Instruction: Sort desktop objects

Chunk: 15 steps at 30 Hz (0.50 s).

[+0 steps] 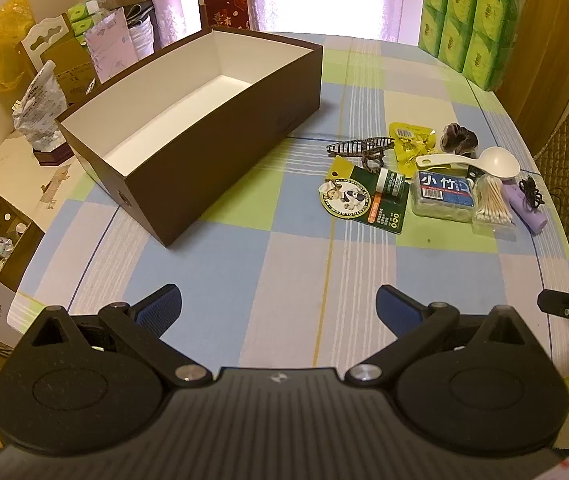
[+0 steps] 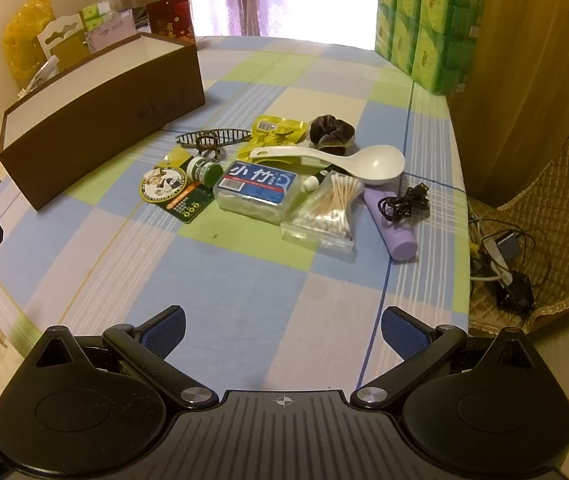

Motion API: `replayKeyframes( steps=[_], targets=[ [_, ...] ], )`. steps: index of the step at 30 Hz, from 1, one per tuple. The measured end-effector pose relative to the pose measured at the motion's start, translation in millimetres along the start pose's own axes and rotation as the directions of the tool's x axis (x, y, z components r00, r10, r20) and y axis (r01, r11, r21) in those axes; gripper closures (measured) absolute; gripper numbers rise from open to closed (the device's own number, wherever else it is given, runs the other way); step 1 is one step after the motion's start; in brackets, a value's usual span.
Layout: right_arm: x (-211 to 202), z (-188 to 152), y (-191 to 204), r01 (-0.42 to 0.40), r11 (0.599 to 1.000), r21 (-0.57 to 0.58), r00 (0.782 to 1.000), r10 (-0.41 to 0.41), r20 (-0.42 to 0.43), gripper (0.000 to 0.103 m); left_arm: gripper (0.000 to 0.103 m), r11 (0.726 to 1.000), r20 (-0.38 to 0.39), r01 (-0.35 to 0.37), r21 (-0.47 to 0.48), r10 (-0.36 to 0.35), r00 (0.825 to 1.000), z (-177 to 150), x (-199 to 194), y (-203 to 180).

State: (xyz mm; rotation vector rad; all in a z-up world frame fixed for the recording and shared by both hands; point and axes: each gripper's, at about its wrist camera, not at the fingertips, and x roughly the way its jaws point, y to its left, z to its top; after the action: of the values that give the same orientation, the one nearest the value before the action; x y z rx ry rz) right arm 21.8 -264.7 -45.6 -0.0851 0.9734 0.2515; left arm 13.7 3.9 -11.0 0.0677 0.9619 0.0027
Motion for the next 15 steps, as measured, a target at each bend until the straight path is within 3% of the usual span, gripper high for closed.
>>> replayKeyframes(
  steps=[15],
  targets=[
    [7.3, 1.7, -5.5, 0.009, 1.000, 0.026, 1.000, -0.008, -0.012, 0.002, 0.001, 0.999, -0.053, 0.042, 0.014, -0.041, 0.998, 7.7, 18.2, -3.4]
  ],
)
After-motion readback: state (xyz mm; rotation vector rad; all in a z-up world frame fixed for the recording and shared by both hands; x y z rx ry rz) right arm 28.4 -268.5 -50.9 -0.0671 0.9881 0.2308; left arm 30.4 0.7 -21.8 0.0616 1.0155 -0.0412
